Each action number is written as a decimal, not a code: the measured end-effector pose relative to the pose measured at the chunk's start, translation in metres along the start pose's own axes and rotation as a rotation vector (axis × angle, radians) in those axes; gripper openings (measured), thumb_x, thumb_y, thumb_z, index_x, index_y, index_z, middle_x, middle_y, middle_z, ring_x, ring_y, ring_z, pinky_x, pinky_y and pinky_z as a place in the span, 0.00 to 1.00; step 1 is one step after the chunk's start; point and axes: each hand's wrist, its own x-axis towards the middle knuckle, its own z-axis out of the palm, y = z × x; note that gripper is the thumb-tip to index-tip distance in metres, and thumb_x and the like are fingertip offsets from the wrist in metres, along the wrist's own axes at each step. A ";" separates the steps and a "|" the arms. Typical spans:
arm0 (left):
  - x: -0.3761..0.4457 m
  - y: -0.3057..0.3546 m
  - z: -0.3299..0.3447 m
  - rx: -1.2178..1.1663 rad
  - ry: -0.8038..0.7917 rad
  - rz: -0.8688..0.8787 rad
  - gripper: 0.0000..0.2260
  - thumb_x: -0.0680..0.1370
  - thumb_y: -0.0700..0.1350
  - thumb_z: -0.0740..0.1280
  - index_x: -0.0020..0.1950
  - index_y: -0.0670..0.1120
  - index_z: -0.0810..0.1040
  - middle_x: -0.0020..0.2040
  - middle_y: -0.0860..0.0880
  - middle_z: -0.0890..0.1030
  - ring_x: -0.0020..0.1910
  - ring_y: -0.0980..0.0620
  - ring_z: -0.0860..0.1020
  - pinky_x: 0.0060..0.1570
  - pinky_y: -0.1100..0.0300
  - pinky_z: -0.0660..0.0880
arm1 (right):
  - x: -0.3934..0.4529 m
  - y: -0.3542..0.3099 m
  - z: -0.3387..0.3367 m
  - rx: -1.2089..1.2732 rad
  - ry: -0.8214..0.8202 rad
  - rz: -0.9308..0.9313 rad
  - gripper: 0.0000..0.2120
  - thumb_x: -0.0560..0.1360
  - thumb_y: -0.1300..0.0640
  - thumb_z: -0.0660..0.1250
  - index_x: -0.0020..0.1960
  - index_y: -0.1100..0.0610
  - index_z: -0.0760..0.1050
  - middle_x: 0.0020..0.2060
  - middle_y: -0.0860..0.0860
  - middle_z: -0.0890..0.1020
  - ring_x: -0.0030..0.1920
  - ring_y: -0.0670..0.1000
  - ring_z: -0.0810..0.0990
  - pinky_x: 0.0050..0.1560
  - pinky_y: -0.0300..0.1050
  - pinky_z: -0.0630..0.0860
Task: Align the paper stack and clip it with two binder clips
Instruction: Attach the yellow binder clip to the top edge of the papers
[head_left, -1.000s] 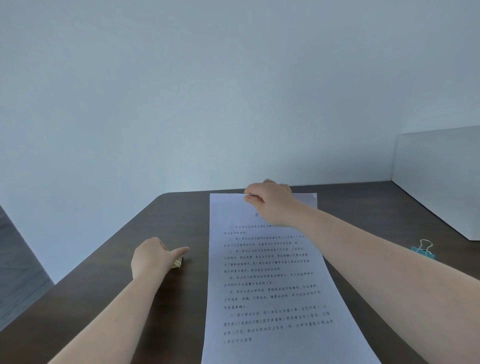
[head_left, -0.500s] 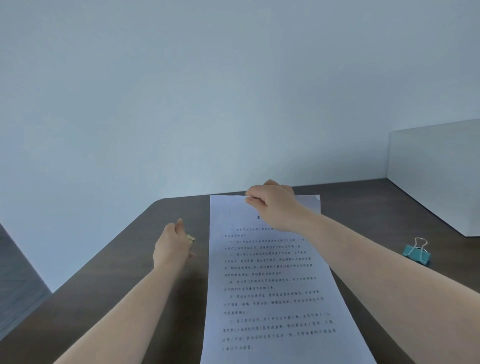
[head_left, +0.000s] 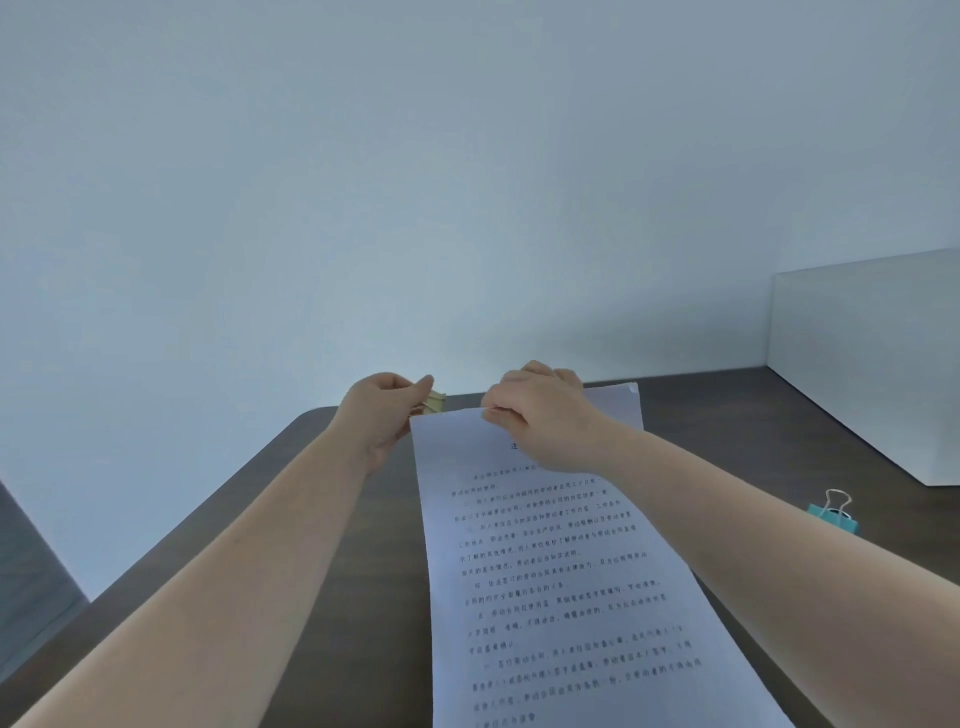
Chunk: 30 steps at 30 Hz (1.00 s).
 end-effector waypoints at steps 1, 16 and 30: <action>-0.003 0.004 0.002 0.027 -0.040 0.027 0.11 0.75 0.44 0.71 0.38 0.42 0.73 0.34 0.45 0.77 0.30 0.51 0.74 0.35 0.61 0.74 | 0.001 -0.002 0.000 -0.012 -0.004 -0.010 0.13 0.81 0.53 0.56 0.49 0.54 0.78 0.48 0.47 0.75 0.56 0.51 0.67 0.63 0.52 0.61; -0.024 0.021 0.023 0.455 -0.182 0.332 0.05 0.76 0.44 0.68 0.46 0.45 0.83 0.46 0.49 0.86 0.51 0.48 0.83 0.51 0.56 0.77 | 0.001 -0.002 -0.003 0.101 -0.018 -0.023 0.11 0.80 0.57 0.58 0.46 0.59 0.78 0.38 0.42 0.69 0.46 0.48 0.70 0.50 0.47 0.68; -0.022 0.019 0.021 0.266 -0.146 0.278 0.09 0.72 0.51 0.73 0.47 0.49 0.86 0.45 0.51 0.87 0.50 0.49 0.84 0.57 0.52 0.79 | 0.004 0.005 -0.006 0.058 -0.027 -0.010 0.13 0.81 0.56 0.58 0.48 0.62 0.78 0.51 0.50 0.73 0.51 0.54 0.76 0.55 0.51 0.73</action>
